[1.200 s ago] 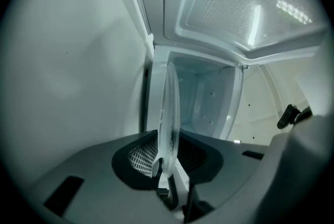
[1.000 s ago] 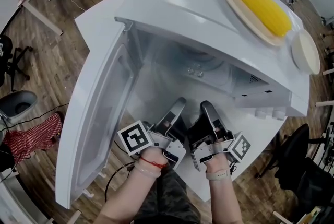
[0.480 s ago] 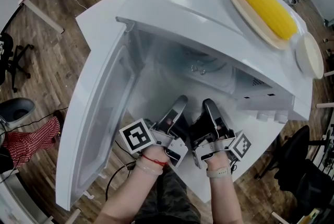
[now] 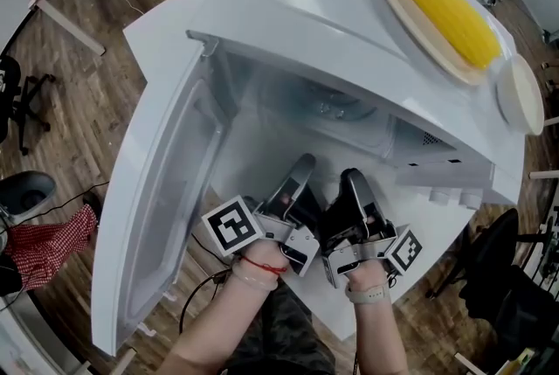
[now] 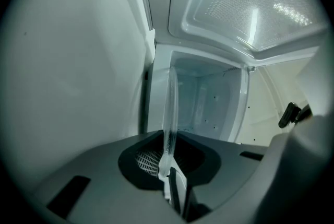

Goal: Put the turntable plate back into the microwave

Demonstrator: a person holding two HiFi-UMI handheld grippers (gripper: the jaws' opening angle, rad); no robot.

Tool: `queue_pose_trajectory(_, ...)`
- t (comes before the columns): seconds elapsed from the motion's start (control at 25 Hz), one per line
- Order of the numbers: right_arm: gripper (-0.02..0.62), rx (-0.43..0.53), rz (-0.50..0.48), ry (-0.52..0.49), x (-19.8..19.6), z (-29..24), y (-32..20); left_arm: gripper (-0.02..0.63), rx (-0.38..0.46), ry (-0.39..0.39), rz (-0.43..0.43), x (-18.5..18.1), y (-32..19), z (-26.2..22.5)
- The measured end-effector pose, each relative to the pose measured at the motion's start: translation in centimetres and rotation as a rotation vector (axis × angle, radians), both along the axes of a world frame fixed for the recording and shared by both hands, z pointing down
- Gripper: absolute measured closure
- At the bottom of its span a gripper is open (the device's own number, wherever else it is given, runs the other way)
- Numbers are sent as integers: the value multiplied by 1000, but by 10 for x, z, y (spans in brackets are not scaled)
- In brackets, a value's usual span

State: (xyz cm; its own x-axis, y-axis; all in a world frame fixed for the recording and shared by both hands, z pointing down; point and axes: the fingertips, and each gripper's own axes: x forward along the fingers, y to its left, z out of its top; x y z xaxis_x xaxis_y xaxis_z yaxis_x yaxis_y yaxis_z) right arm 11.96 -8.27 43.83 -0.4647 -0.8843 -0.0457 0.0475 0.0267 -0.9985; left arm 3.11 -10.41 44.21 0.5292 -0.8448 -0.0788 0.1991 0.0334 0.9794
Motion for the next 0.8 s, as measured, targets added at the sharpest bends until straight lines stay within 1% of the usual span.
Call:
queue_pose_trajectory(0.08,511,-8,-28,32,-4,1,4,555,4,-3,-1,0,-3,1)
queue_pose_trajectory(0.2,514,-27,-29,41,-4,5,2,555,16,-6,-3,0,-7,0)
queue_pose_trajectory(0.24,525,-31,-27,43,-4,6,1,555,19,-6,-3,1,-8,0)
queue_pose_trajectory(0.28,541,-34,-25,41,-4,7,1,555,23,-6,-1,1,-8,1)
queue_pose_trajectory(0.52,545,-33,2,11,-1,7,-2,555,46,-22,14,3,-9,0)
queue_pose_trajectory(0.64,546,-32,20,3,1,8,-4,555,49,-43,26,5,-9,1)
queue_pose_trajectory(0.8,546,-24,30,-5,0,6,-8,555,40,-50,29,4,-14,1)
